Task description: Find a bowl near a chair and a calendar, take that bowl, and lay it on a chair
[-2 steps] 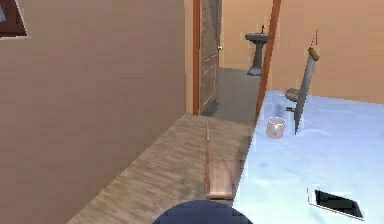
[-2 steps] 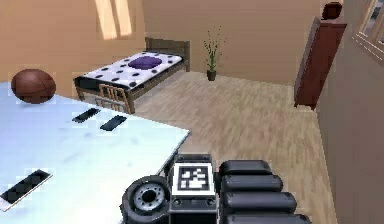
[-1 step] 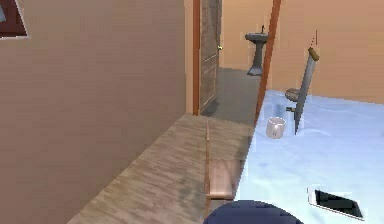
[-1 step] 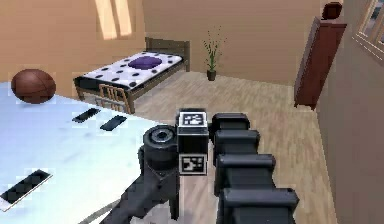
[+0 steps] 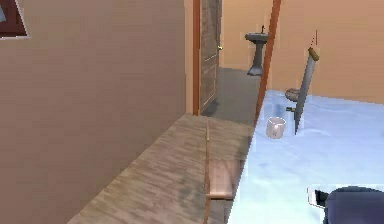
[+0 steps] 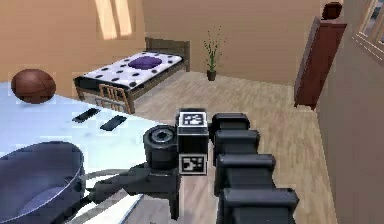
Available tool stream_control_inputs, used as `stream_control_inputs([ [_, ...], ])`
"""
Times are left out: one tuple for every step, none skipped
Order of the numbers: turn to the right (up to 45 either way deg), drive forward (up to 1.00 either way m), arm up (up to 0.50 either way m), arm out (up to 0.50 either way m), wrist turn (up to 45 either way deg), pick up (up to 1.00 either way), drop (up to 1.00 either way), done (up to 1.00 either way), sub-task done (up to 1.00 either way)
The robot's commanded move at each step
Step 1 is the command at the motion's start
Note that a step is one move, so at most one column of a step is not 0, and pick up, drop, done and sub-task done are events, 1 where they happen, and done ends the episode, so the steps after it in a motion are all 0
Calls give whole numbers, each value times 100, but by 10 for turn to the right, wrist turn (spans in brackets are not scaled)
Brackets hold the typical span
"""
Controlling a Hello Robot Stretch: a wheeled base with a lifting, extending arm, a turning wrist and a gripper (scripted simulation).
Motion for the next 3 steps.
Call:
stream_control_inputs([
  [0,0,0,0,450,0,0,0,0],
  [0,0,0,0,360,0,0,0,0],
  [0,0,-42,0,0,0,0,0,0],
])
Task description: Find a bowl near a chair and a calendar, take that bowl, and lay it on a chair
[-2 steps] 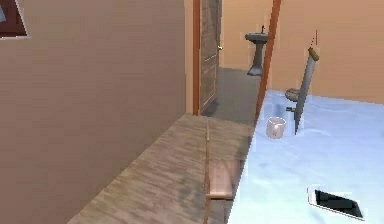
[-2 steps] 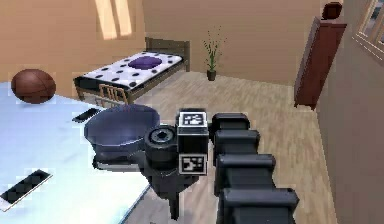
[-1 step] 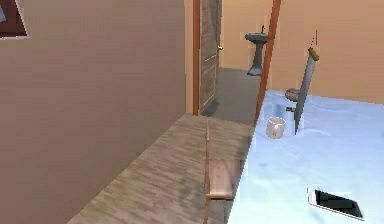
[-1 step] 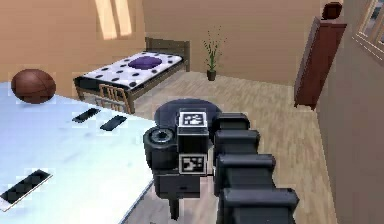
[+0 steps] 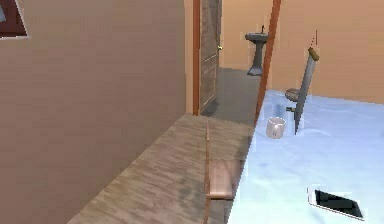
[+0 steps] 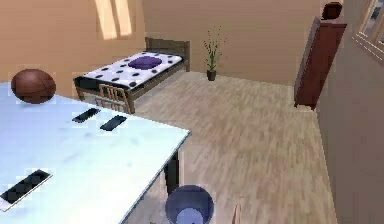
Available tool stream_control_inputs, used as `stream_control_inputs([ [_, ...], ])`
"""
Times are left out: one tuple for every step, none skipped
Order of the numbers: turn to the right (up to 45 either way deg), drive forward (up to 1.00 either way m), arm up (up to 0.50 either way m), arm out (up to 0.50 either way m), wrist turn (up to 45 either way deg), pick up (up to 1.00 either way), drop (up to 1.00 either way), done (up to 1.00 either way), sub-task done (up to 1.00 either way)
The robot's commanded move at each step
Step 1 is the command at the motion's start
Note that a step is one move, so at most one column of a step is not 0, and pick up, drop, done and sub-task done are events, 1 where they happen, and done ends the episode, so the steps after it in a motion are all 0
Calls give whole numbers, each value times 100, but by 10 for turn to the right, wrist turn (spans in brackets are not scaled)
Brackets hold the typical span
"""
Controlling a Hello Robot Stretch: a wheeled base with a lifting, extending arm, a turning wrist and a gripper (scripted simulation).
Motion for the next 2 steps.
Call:
stream_control_inputs([
  [0,0,-32,0,0,0,0,0,0],
  [0,0,0,0,0,0,100,0,0],
])
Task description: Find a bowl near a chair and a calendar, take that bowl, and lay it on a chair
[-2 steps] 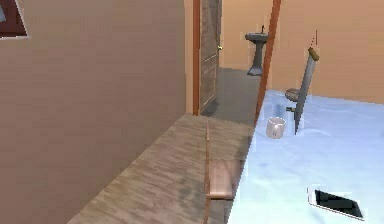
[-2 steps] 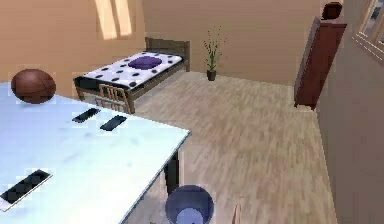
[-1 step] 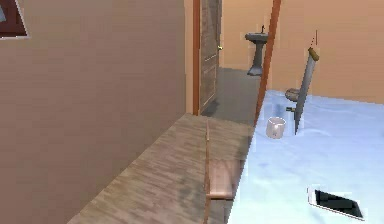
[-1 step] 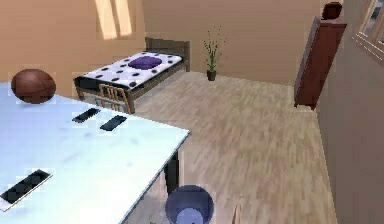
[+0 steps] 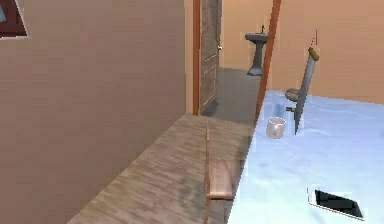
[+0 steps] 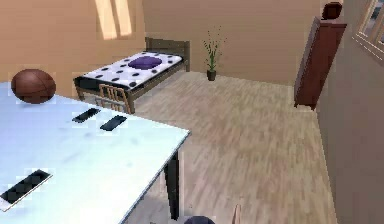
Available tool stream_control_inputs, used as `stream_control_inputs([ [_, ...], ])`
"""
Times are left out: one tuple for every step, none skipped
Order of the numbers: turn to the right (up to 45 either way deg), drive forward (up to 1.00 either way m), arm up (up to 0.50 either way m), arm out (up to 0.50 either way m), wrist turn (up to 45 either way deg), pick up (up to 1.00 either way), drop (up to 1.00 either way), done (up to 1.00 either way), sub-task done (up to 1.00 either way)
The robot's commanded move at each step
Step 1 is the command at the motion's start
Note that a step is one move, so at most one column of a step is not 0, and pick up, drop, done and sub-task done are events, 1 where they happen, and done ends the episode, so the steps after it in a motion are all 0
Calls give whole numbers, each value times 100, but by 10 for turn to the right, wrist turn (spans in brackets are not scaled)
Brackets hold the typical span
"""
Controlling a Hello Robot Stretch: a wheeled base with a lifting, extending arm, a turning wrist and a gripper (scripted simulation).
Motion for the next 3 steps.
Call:
stream_control_inputs([
  [0,0,10,0,0,0,0,0,0],
  [0,0,0,-8,0,0,0,0,0],
  [0,0,0,0,0,0,0,100,0],
])
